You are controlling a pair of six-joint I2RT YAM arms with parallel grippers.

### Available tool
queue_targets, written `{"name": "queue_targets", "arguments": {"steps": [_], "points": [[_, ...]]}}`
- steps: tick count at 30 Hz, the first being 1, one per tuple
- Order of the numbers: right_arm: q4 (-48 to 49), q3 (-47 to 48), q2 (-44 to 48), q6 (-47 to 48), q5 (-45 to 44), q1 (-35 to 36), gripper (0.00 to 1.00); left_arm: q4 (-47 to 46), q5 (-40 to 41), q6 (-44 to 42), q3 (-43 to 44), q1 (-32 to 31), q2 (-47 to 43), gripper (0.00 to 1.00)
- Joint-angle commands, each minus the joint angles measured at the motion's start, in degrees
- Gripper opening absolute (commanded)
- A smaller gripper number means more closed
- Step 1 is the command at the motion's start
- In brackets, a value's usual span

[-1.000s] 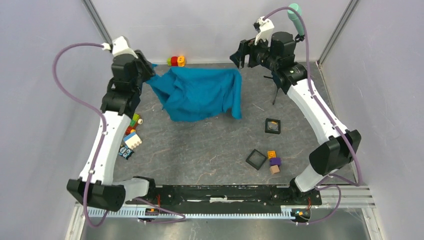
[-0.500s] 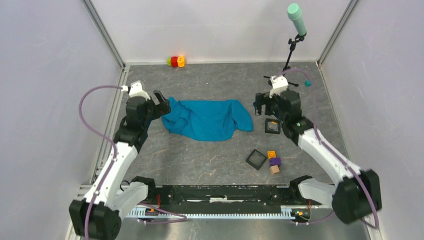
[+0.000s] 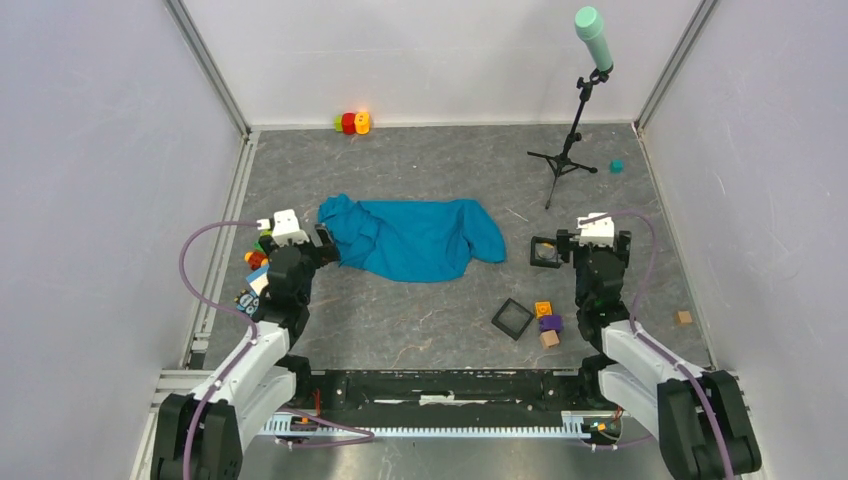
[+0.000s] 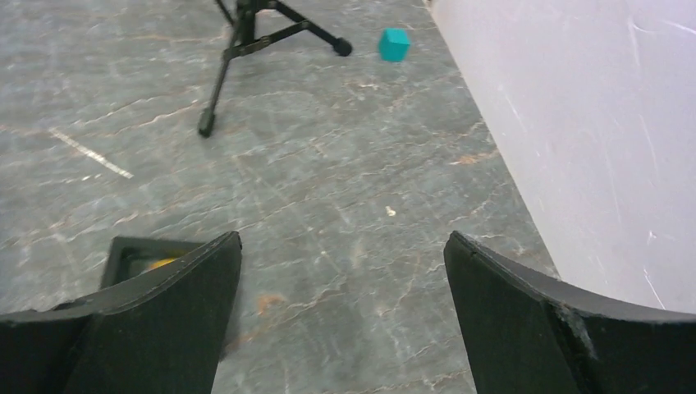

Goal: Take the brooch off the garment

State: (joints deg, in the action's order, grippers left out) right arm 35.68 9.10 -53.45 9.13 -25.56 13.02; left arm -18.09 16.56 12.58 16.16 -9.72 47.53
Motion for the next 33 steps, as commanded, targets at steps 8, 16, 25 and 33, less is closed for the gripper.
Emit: {"name": "queue_targets", "arguments": {"steps": [8, 16, 25, 33], "points": [[26.0, -7.2, -12.0, -0.3, 6.8, -7.4, 0.98, -36.1, -1.2, -10.8, -7.8, 4.1, 15.4, 1.00], [37.5, -13.0, -18.4, -0.6, 10.0, -8.4, 0.94, -48.7, -9.1, -8.1, -6.6, 9.0, 32.1, 0.97], [44.9, -14.0, -25.2, 1.5, 15.3, -8.4, 0.98, -41.2, -12.8, -9.5, -0.3, 9.0, 36.7, 1.00], [45.1, -13.8, -25.6, 1.4, 15.5, -8.4, 0.98, -40.8, -16.3, -11.2, 0.2, 8.9, 37.0, 1.00]]}}
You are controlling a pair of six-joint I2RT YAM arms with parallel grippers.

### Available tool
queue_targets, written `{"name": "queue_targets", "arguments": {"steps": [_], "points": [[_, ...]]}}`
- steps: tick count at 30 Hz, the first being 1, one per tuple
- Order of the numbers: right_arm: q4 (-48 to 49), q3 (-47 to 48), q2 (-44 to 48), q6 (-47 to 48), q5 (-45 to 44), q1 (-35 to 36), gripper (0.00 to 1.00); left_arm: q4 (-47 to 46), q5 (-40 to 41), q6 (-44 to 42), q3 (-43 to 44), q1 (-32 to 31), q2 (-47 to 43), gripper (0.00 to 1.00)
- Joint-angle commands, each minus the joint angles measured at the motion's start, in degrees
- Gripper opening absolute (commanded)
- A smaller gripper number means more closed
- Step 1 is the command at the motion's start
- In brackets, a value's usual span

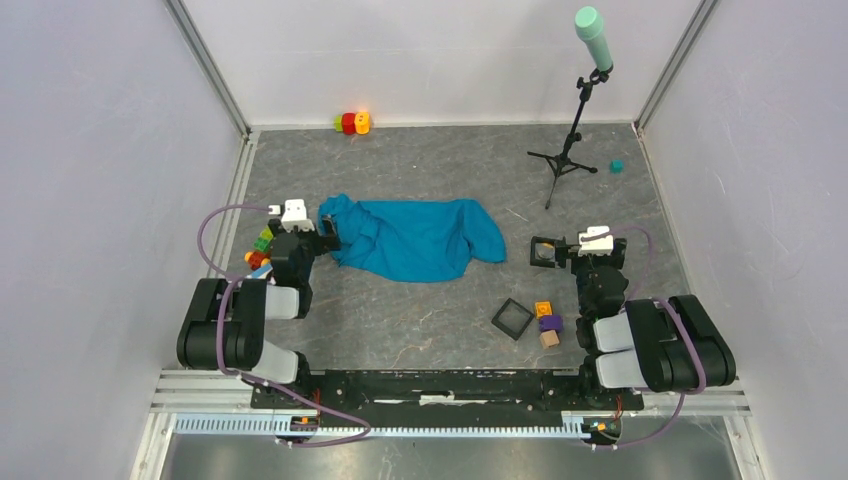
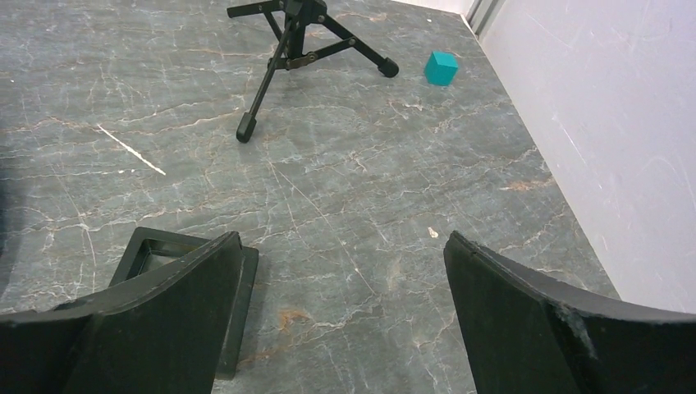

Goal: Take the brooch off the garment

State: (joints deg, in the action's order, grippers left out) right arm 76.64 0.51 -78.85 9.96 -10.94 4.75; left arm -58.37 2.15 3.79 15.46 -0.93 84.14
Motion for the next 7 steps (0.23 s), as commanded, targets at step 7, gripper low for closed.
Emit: {"name": "queue_targets", "arguments": {"steps": [7], "points": [[4.2, -5.2, -0.2, 0.5, 1.0, -0.2, 0.98, 0.1, -1.9, -2.5, 1.2, 0.1, 0.5, 1.00]]}}
